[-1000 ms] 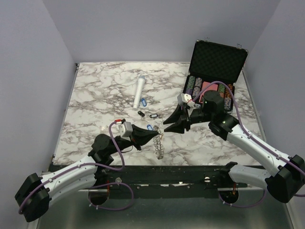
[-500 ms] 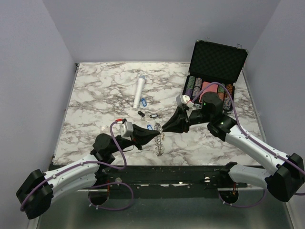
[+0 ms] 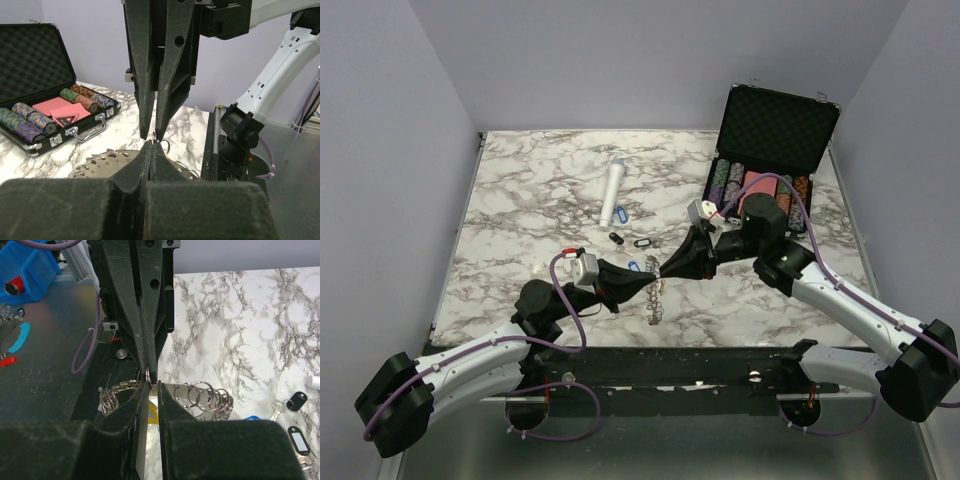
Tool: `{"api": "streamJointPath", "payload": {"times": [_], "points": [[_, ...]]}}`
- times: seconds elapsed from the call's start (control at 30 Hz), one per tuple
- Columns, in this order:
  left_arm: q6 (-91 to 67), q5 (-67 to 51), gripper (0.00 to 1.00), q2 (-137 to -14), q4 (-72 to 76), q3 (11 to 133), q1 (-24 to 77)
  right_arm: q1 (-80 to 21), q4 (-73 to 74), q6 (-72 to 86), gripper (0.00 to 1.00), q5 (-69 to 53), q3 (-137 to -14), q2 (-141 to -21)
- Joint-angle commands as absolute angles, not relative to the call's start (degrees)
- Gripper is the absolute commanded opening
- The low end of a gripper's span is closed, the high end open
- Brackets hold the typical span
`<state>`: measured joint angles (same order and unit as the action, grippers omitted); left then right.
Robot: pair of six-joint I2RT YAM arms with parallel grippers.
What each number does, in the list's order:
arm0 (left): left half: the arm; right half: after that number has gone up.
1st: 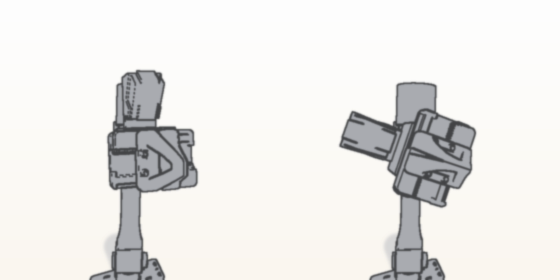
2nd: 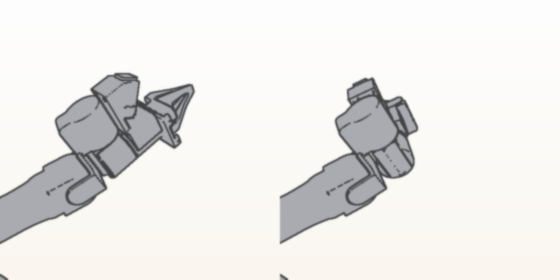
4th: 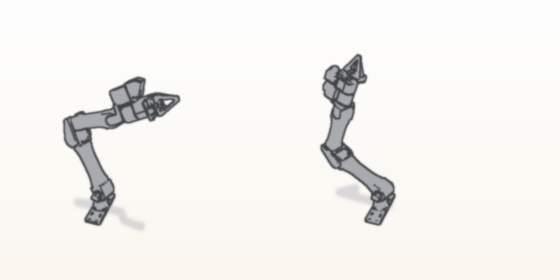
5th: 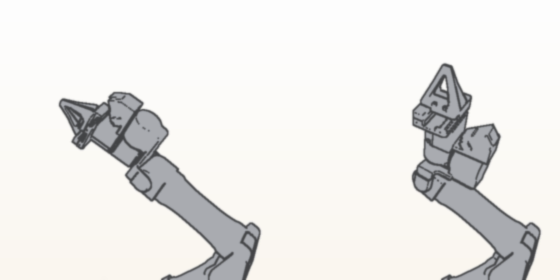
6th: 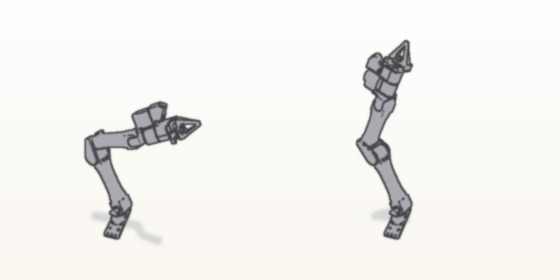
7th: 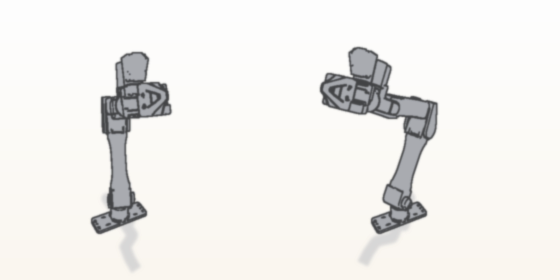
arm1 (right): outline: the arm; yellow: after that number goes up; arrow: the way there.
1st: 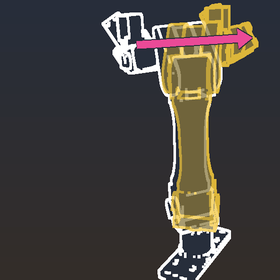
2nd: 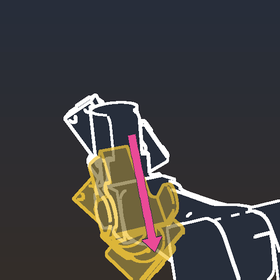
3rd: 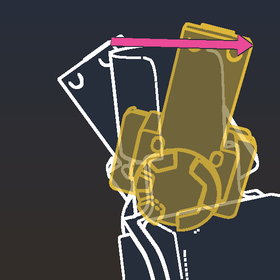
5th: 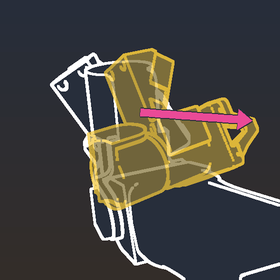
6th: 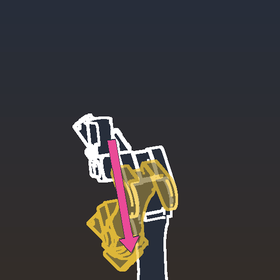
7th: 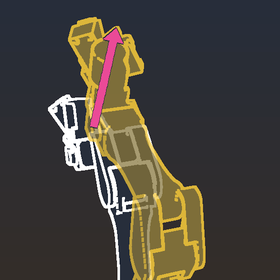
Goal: Put the keys on the keyring
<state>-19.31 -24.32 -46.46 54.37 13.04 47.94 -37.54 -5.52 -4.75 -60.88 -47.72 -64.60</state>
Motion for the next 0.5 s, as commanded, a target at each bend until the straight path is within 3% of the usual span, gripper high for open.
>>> {"api": "streamJointPath", "payload": {"times": [0.0, 0.1, 0.23, 0.47], "points": [[-20.21, -25.58, 0.00, -47.19, 60.64, 13.97, 47.90, -38.93, -6.59, -5.36, 0.19, -61.79, -47.02, -65.65], [-20.48, -25.40, 0.00, -47.46, 61.08, 14.06, 47.90, -39.11, -6.68, -5.27, 0.19, -62.05, -46.93, -65.65], [-20.30, -24.53, 0.00, -47.55, 60.64, 13.63, 47.99, -39.11, -6.94, -4.57, 0.28, -61.96, -47.11, -65.48], [-19.95, -23.21, 0.00, -46.14, 59.33, 12.83, 47.90, -39.20, -7.47, -4.04, 0.27, -62.32, -47.20, -65.65]]}}
